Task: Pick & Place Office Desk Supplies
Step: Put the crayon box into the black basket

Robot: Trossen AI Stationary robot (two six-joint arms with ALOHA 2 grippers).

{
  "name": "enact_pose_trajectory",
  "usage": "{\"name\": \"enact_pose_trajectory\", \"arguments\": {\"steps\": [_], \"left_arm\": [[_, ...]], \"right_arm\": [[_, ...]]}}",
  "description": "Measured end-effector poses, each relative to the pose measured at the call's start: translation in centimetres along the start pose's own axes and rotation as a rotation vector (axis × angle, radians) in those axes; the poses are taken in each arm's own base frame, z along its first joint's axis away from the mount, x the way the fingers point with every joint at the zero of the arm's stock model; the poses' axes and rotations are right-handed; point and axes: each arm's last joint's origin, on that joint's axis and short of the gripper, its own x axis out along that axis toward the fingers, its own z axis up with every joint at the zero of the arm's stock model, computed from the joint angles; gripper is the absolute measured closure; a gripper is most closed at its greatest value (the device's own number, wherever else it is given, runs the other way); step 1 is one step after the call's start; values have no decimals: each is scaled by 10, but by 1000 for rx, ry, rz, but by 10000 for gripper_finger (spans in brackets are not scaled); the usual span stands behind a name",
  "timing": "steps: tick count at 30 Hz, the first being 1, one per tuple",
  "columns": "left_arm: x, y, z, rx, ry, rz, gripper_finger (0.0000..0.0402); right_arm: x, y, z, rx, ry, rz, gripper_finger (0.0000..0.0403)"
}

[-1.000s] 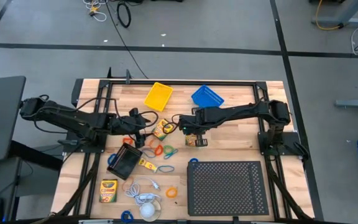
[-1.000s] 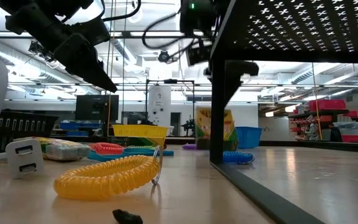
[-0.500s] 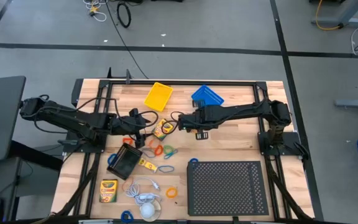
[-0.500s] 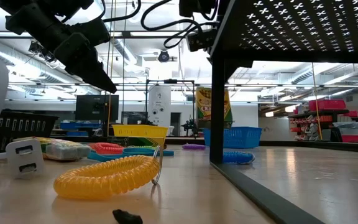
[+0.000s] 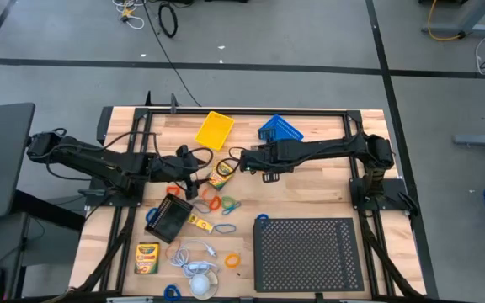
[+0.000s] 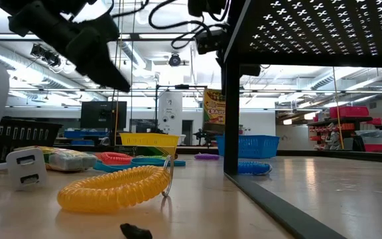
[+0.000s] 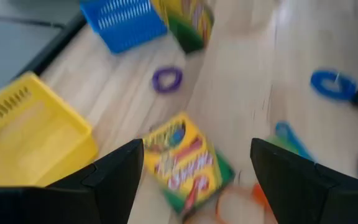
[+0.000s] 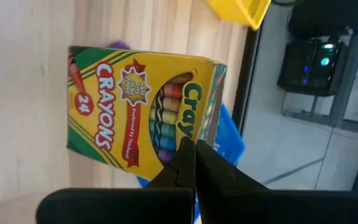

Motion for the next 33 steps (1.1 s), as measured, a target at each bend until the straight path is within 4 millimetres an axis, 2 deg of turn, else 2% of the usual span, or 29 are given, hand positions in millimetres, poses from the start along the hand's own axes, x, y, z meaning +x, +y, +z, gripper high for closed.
{"name": "enact_pose_trajectory", "arguments": {"steps": [6,16,23,33], "left_arm": [[7,1,14,-87,-138,4,99],[45,6,15,-152,-199,60,96],[60,15,19,-219,-293,97,96],[65,32,25,-275,-357,33,96]], "right_arm": [[-13,-12,11,29,-88,-25,403],[-44,-31,28,45,-236,-83,403],[-45,-33,29,53,-246,-94,403],[-46,-33,29,44,-246,-94,403]]}}
